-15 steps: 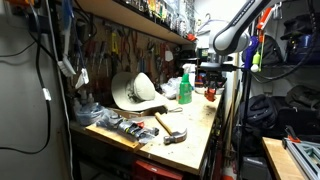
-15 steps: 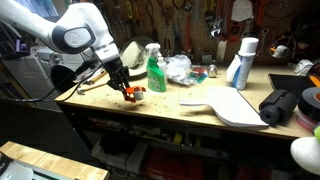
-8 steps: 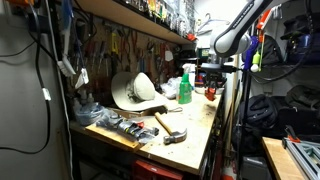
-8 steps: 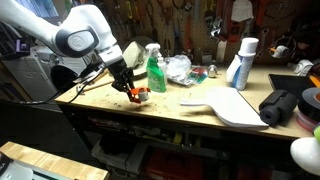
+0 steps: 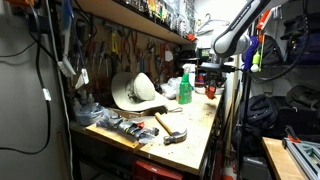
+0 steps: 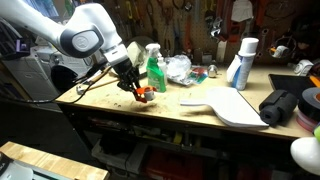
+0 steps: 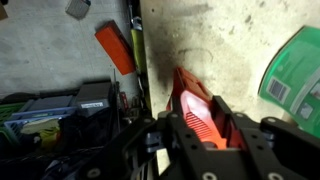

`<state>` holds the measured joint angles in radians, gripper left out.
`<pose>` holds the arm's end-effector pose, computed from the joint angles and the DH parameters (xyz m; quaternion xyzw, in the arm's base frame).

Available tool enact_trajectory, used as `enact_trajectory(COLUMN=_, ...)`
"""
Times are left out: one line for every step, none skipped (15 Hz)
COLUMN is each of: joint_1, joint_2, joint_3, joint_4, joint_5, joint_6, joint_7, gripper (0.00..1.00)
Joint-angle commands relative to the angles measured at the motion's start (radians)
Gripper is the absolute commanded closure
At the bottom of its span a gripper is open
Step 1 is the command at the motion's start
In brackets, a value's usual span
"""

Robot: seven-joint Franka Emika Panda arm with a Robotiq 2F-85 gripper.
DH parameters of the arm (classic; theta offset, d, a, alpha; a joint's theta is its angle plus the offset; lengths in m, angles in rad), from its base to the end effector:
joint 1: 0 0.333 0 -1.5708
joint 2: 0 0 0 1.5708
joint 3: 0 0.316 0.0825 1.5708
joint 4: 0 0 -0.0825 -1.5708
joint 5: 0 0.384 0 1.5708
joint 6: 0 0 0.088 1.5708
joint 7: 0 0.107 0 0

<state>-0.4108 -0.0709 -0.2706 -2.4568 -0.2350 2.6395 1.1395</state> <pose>0.3881 -0.3070 0.3480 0.6790 -0.7209 0.1355 0.0295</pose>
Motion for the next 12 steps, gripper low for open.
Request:
enact_trajectory(joint_1=-0.018, joint_2=0.128, joint_3=-0.068, joint_4=0.092, joint_5=0.066, joint_6=0.101, joint_7=-0.029, gripper=0.91)
enact_trajectory(joint_1=-0.019, joint_2=0.165, joint_3=-0.088, joint_4=0.116, joint_5=0.107, joint_6=0.129, joint_7=-0.057, gripper=0.91)
enact_trajectory(joint_1=-0.017, joint_2=0.195, joint_3=-0.099, joint_4=0.135, joint_5=0.172, joint_6=0.16, joint_7=-0.1, gripper=0.91)
enact_trajectory(joint_1=-0.018, joint_2=0.227, joint_3=-0.106, joint_4=0.157, joint_5=0.228, joint_6=0.194, joint_7=-0.134, gripper=0.91)
enact_trajectory(joint_1=-0.02, joint_2=0.252, joint_3=-0.104, joint_4=0.179, joint_5=0.297, joint_6=0.217, joint_7=-0.186, gripper=0.91)
enact_trajectory(joint_1=-0.027, joint_2=0.278, joint_3=-0.092, joint_4=0.203, joint_5=0.374, joint_6=0.232, joint_7=-0.242, gripper=0.91)
enact_trajectory(joint_1=-0.072, joint_2=0.3, joint_3=-0.04, joint_4=0.232, joint_5=0.433, joint_6=0.244, joint_7=-0.293, gripper=0.91)
enact_trajectory(joint_1=-0.083, joint_2=0.324, joint_3=-0.025, joint_4=0.264, joint_5=0.476, joint_6=0.25, joint_7=-0.328, gripper=0.91)
enact_trajectory(joint_1=-0.102, joint_2=0.347, joint_3=-0.002, joint_4=0.301, joint_5=0.522, joint_6=0.24, joint_7=-0.365, gripper=0.91)
enact_trajectory(joint_1=-0.122, joint_2=0.368, joint_3=0.02, joint_4=0.336, joint_5=0.561, joint_6=0.239, joint_7=-0.398, gripper=0.91)
enact_trajectory(joint_1=-0.14, joint_2=0.391, joint_3=0.037, joint_4=0.374, joint_5=0.593, joint_6=0.23, joint_7=-0.424, gripper=0.91)
enact_trajectory(joint_1=-0.154, joint_2=0.413, joint_3=0.048, joint_4=0.41, joint_5=0.614, joint_6=0.222, joint_7=-0.439, gripper=0.91)
